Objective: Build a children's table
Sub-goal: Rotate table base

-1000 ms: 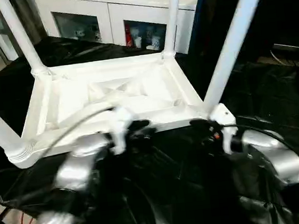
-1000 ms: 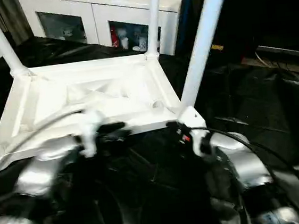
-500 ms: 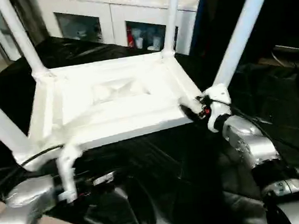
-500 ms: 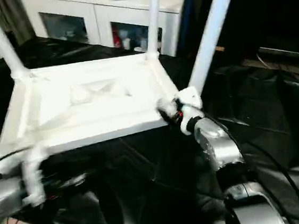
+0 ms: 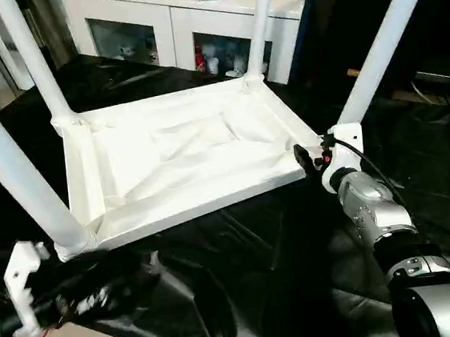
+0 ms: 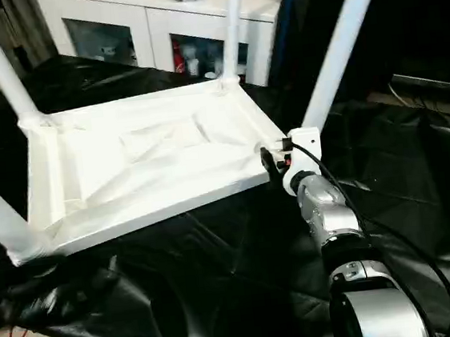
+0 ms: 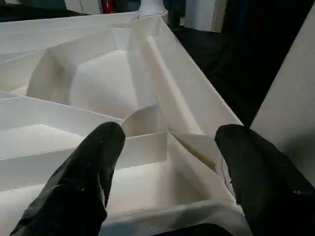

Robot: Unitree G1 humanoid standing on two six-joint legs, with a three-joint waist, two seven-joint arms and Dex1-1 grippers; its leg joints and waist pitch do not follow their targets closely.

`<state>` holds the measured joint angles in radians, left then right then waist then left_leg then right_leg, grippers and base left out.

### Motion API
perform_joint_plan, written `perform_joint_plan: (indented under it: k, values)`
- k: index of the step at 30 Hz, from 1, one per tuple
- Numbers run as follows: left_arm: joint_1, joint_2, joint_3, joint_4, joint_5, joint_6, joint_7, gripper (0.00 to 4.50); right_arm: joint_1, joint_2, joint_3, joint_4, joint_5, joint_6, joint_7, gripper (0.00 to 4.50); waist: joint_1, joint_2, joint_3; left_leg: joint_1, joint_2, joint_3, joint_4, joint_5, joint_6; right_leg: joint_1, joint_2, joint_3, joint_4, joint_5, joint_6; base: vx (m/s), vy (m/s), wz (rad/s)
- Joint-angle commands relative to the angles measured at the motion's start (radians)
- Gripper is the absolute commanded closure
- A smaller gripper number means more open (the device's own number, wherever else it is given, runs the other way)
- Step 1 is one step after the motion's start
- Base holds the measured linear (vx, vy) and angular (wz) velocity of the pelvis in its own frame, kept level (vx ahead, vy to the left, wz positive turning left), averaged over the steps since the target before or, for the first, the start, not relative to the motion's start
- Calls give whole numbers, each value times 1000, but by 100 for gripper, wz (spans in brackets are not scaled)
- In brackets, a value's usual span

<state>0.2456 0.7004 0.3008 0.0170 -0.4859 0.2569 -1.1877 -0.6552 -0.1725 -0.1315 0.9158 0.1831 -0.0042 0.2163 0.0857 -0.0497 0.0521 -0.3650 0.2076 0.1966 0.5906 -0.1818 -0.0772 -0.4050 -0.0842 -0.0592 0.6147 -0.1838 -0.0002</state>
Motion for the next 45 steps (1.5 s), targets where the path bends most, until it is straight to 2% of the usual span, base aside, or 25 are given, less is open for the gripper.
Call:
perform_joint_plan:
  k: [1, 4, 5, 7, 9, 11, 12, 13, 14, 15, 16, 17, 19, 21, 22, 24, 26, 31, 32, 34, 37, 38, 42, 43, 45]
  values:
    - [13, 27, 45, -28, -25, 23, -14, 10, 0, -29, -31, 27, -3, -3, -33, 98, -14, 23, -48, 30, 24, -9, -86, -383, -45, 15, -39, 45, -75, -313, -154, 0, 0, 0]
    - [11, 56, 86, -34, -52, 45, -11, 10, -1, -32, -28, 36, -3, -8, -22, 98, -12, 18, -48, 34, 23, -9, -85, -394, -44, 12, -37, 47, -77, -324, -149, 0, 0, 0]
    - [7, 74, 108, -31, -66, 56, -12, 10, 1, -32, -24, 36, -6, -10, -9, 98, -13, 21, -47, 32, 22, -10, -86, -398, -46, 13, -37, 47, -76, -329, -150, 0, 0, 0]
    - [6, 96, 133, -25, -77, 66, -16, 10, 6, -32, -18, 35, -11, -10, 12, 98, -14, 20, -47, 30, 23, -12, -87, -398, -47, 15, -38, 47, -77, -337, -145, 0, 0, 0]
    - [4, 135, 173, -2, -96, 96, -33, 10, 28, -39, 11, 15, -28, 3, 53, 98, -15, 19, -47, 30, 22, -12, -87, -402, -50, 14, -36, 49, -76, -340, -144, 0, 0, 0]
    - [-6, 172, 221, 34, -115, 110, -55, 10, 54, -57, 41, -2, -51, 6, 87, 98, -16, 8, -47, 28, 20, -11, -86, -387, -44, 16, -34, 53, -77, -340, -140, 0, 0, 0]
    - [-11, 173, 227, 38, -119, 111, -56, 10, 57, -59, 44, -6, -51, 8, 93, 98, -14, 12, -45, 29, 20, -13, -87, -391, -45, 15, -34, 53, -77, -348, -139, 0, 0, 0]
    - [-35, 179, 250, 55, -140, 110, -59, 10, 73, -70, 55, -26, -52, 16, 124, 98, -14, 10, -47, 33, 21, -13, -88, -397, -47, 13, -33, 53, -78, -351, -138, 0, 0, 0]
    - [-43, 179, 254, 58, -146, 108, -59, 10, 78, -73, 60, -32, -54, 18, 134, 98, -12, 12, -47, 37, 22, -12, -87, -401, -49, 11, -32, 54, -78, -346, -140, 0, 0, 0]
    - [-70, 181, 264, 63, -165, 113, -54, 10, 103, -96, 90, -58, -75, 17, 174, 98, -14, 9, -46, 31, 21, -13, -89, -401, -48, 16, -30, 54, -75, -334, -146, 0, 0, 0]
    - [-76, 184, 263, 62, -169, 117, -54, 10, 109, -103, 99, -62, -82, 16, 183, 98, -8, 11, -48, 36, 22, -10, -87, -397, -50, 13, -31, 54, -75, -322, -149, 0, 0, 0]
    - [-80, 188, 261, 61, -171, 121, -53, 10, 115, -110, 107, -67, -90, 14, 190, 98, -11, 7, -48, 26, 22, -12, -89, -384, -48, 21, -32, 54, -71, -310, -152, 0, 0, 0]
    - [-83, 189, 259, 62, -170, 120, -52, 10, 120, -116, 111, -72, -94, 14, 199, 98, -12, 7, -47, 27, 22, -11, -89, -392, -49, 20, -33, 55, -74, -332, -149, 0, 0, 0]
    - [-116, 171, 240, 57, -177, 111, -43, 10, 146, -133, 118, -108, -88, 30, 256, 98, -10, 4, -48, 32, 23, -12, -87, -406, -48, 19, -35, 56, -80, -363, -142, 0, 0, 0]
    - [-138, 151, 222, 45, -186, 115, -36, 10, 162, -141, 124, -135, -78, 48, 292, 98, -9, -2, -48, 30, 24, -11, -86, -397, -43, 22, -33, 56, -78, -354, -144, 0, 0, 0]
    - [-194, 98, 167, 17, -192, 124, -16, 10, 195, -160, 147, -183, -79, 81, 339, 98, -2, -1, -49, 33, 27, -9, -86, -391, -43, 21, -34, 55, -77, -347, -152, 0, 0, 0]
    - [-222, 77, 139, 18, -184, 118, -2, 10, 202, -166, 153, -192, -93, 80, 325, 98, 0, 3, -50, 28, 26, -10, -86, -371, -50, 23, -35, 55, -74, -323, -162, 0, 0, 0]
    - [-322, -21, 51, 57, -130, 46, 41, 10, 200, -146, 122, -178, -96, 71, 246, 98, -6, -2, -53, 33, 21, -13, -83, -383, -61, 20, -37, 56, -83, -353, -145, 0, 0, 0]
    - [-358, -59, 15, 52, -127, 51, 49, 10, 201, -134, 116, -174, -109, 76, 203, 98, -9, -2, -54, 30, 20, -14, -83, -381, -66, 23, -37, 56, -81, -352, -140, 0, 0, 0]
    - [-376, -85, -13, 32, -139, 68, 44, 10, 201, -122, 117, -170, -116, 78, 179, 98, -8, -3, -56, 35, 20, -13, -82, -381, -69, 19, -36, 55, -81, -347, -141, 0, 0, 0]
    - [-398, -127, -80, -27, -188, 137, 25, 10, 194, -101, 131, -161, -130, 75, 149, 98, -7, -6, -60, 29, 21, -13, -81, -349, -65, 25, -37, 55, -70, -286, -157, 0, 0, 0]
    - [-404, -144, -125, -63, -233, 195, 0, 10, 182, -86, 139, -142, -133, 71, 140, 98, -7, -5, -60, 28, 20, -11, -80, -339, -62, 25, -35, 55, -68, -269, -162, 0, 0, 0]
    - [-416, -183, -217, -108, -258, 245, -34, 10, 149, -55, 157, -104, -140, 56, 128, 98, -9, -5, -62, 24, 19, -9, -79, -295, -60, 31, -34, 55, -63, -217, -172, 0, 0, 0]
    - [-420, -193, -241, -122, -266, 262, -37, 10, 138, -46, 160, -94, -141, 51, 128, 98, -10, -1, -62, 22, 18, -9, -78, -282, -60, 33, -34, 55, -61, -201, -171, 0, 0, 0]
    - [-424, -200, -257, -131, -270, 272, -38, 10, 131, -40, 162, -86, -142, 48, 128, 98, -15, -7, -64, 20, 17, -7, -76, -275, -58, 36, -34, 55, -61, -195, -171, 0, 0, 0]
